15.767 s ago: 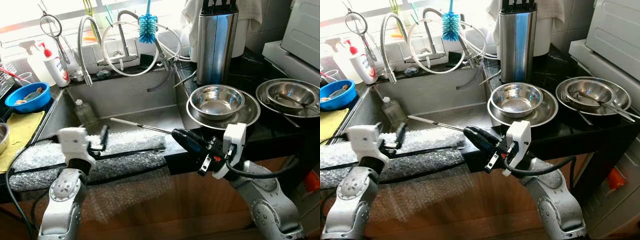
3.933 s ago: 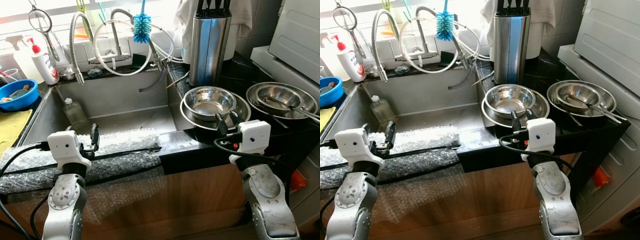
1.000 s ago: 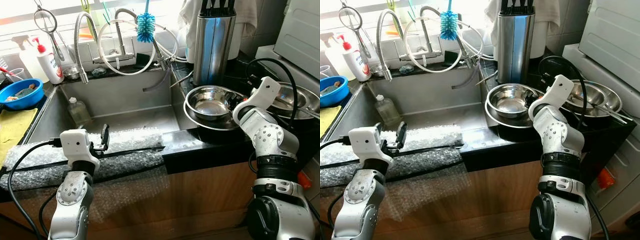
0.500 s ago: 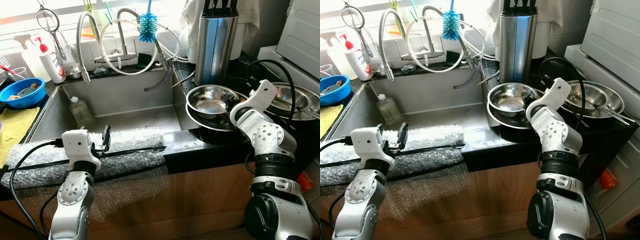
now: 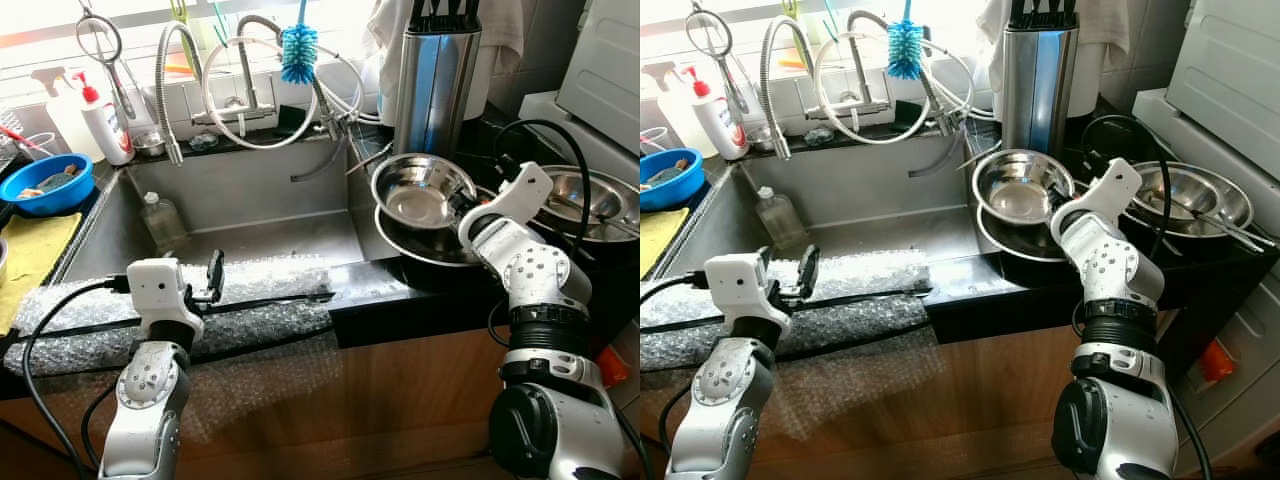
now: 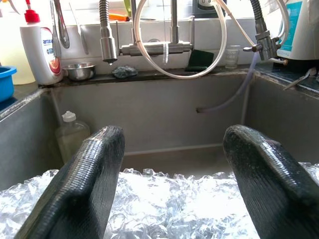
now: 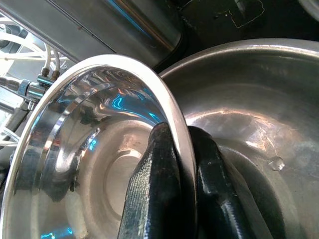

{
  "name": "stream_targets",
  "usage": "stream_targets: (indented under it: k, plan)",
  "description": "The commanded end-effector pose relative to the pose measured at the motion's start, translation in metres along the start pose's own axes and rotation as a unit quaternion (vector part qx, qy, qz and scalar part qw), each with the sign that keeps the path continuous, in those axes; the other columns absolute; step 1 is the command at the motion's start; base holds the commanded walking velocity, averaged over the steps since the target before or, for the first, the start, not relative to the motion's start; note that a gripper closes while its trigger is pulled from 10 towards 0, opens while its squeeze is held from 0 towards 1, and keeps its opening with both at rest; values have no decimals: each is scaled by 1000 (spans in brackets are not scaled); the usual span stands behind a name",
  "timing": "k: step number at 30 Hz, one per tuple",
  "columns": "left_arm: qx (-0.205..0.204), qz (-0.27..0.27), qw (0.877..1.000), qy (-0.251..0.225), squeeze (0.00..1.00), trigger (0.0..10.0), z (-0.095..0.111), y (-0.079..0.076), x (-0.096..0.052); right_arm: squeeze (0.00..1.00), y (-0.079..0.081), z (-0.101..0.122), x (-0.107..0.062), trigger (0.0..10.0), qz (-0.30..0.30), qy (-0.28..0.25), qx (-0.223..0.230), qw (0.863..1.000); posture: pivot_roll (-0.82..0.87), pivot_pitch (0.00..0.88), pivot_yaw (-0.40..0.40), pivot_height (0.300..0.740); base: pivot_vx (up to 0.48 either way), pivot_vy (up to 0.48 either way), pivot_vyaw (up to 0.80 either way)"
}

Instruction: Kitchen organization

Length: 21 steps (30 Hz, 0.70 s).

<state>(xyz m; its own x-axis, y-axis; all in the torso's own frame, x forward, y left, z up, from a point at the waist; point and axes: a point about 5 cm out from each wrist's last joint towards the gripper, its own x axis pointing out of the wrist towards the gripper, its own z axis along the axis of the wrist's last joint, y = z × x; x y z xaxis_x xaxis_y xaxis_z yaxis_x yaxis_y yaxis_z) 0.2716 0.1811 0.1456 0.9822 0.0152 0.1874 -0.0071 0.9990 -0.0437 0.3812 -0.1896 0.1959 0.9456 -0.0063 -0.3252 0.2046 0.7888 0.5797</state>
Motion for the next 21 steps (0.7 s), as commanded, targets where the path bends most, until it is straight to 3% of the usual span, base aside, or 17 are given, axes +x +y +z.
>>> stream_targets:
  k: [1,4,5,9,12,16,17,18,19,21]
  plan:
    - [7,-1,1000,6,0,10000,0,3,3,0,9,2,0,0,12,1,0,1000,-134,0,89,740,0,0,0]
    - [7,-2,1000,6,0,10000,0,2,3,0,11,2,-1,0,17,-2,-4,1000,-130,0,88,740,0,0,0]
    - [6,-1,1000,5,0,10000,0,2,4,0,15,5,-4,0,26,-14,-29,999,-130,0,88,740,0,0,0]
    - [6,1,1000,3,0,10000,0,2,4,0,23,9,-7,0,45,-32,-31,998,-131,0,90,740,0,0,0]
    - [1,3,1000,-4,0,10000,3,0,5,0,32,22,-15,0,70,-84,-35,993,-128,0,92,740,0,0,0]
    - [0,3,1000,-6,0,10000,4,0,6,0,34,25,-17,0,74,-96,-42,992,-131,0,94,740,0,0,0]
    - [-5,6,1000,-7,0,10000,4,0,6,0,36,27,-19,3922,84,-113,-46,989,-131,0,94,740,0,0,0]
    - [-5,6,1000,-7,0,10000,4,0,6,0,36,27,-19,3922,84,-113,-46,989,-131,0,94,740,0,0,0]
    - [-12,9,1000,-8,0,10000,4,1,6,0,39,28,-21,10000,98,-127,-52,986,-129,0,95,740,0,0,0]
    - [-29,17,999,-9,0,10000,4,1,7,0,48,25,-26,10000,145,-143,-61,977,-128,0,96,740,0,0,0]
